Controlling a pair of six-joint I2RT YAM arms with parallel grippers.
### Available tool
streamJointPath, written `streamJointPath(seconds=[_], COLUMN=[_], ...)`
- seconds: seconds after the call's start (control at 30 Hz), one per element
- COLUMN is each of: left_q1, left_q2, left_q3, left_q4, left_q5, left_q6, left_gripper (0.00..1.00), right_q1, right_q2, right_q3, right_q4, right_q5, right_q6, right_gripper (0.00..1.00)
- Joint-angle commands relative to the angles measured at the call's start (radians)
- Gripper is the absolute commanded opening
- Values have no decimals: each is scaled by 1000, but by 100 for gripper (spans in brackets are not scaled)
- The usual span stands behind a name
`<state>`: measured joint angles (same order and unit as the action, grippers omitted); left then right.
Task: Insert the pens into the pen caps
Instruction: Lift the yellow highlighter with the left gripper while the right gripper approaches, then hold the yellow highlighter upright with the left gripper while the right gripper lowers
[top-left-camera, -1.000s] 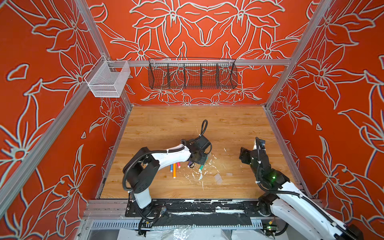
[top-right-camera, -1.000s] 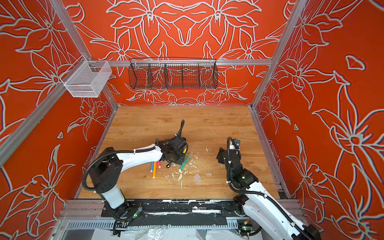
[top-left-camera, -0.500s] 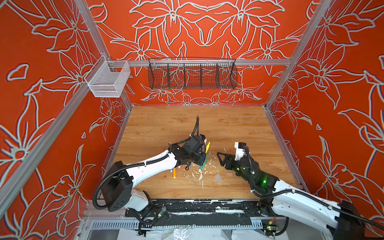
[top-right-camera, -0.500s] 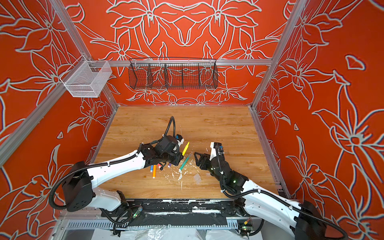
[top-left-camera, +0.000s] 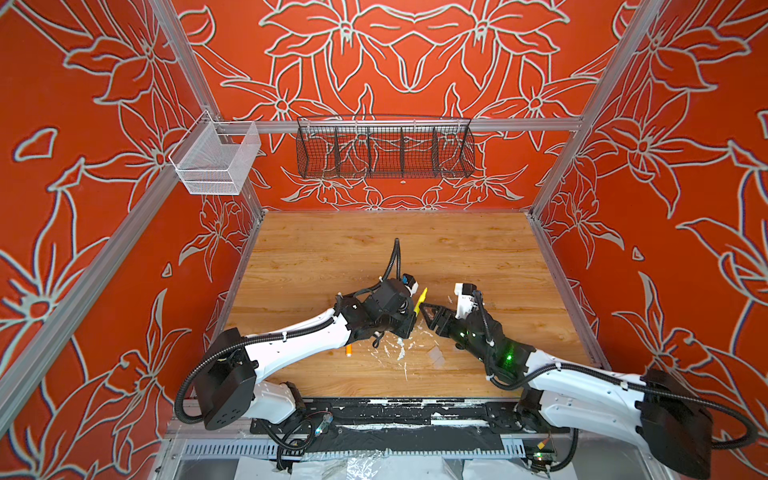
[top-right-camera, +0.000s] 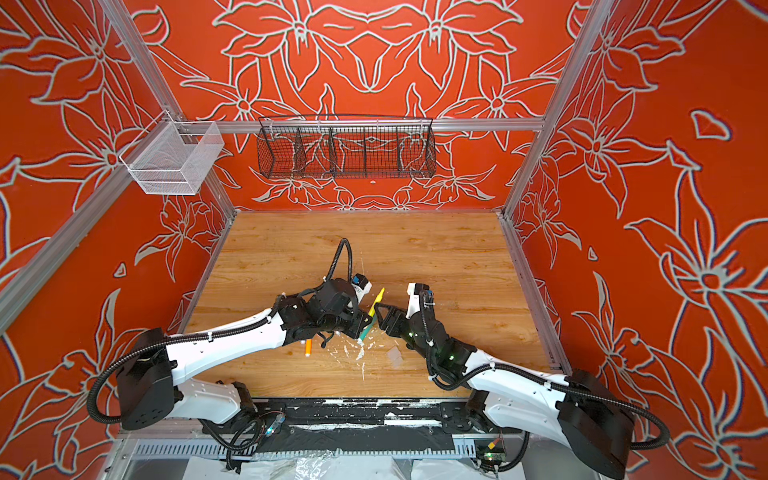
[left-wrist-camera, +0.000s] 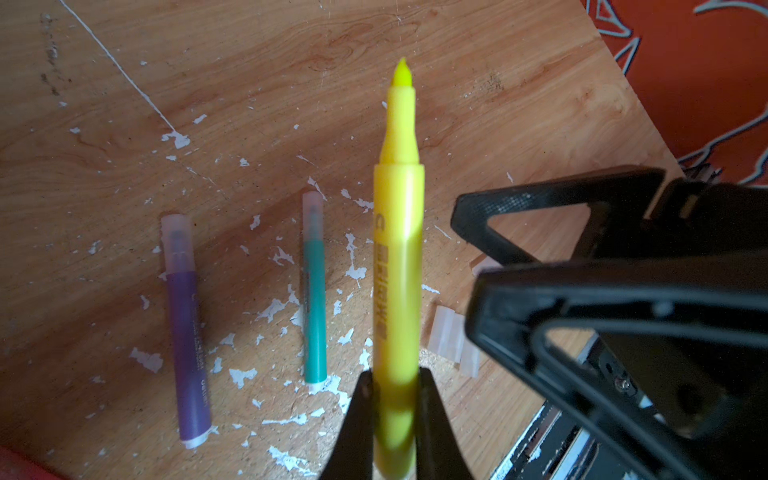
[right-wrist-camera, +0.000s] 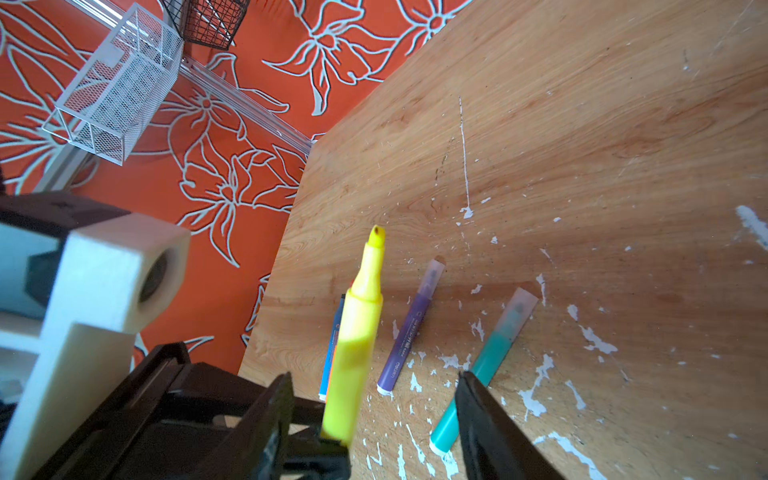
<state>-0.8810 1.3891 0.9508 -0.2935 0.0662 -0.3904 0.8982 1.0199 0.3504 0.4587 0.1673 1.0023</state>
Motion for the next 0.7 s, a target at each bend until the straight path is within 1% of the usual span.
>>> streamJointPath(seconds=[0.0,0.13,0.27,0.33,0.47,0.57,0.67], left_q1=[-13,-29,-52,-59,-67,-71,-72], left_q2=[-6,-1,-5,-8,-22,-30,-37], left_q3=[6,-3,-18,-21,-34,-48,-60], left_q4=[17,20,25,21,20,19,20], left_q5=[14,20,15,6,6,-3,-11], left_q6=[-7,-20,-25,-25,-26,-25,-28], left_gripper=[0,0,0,0,0,0,0], right_q1=[5,2,-2,-2,-4,-4,-4], right_q2=[19,57,93,109,143,150,152], right_q3=[11,30,36,48,56,56,58], right_q4=[65,94,144,144,167,175,174], right_q5=[6,12,-1,-7,-11,-8,-9], right_q6=[25,38,52,55,61,64,62], right_gripper=[64,65,64,60,49,45,37])
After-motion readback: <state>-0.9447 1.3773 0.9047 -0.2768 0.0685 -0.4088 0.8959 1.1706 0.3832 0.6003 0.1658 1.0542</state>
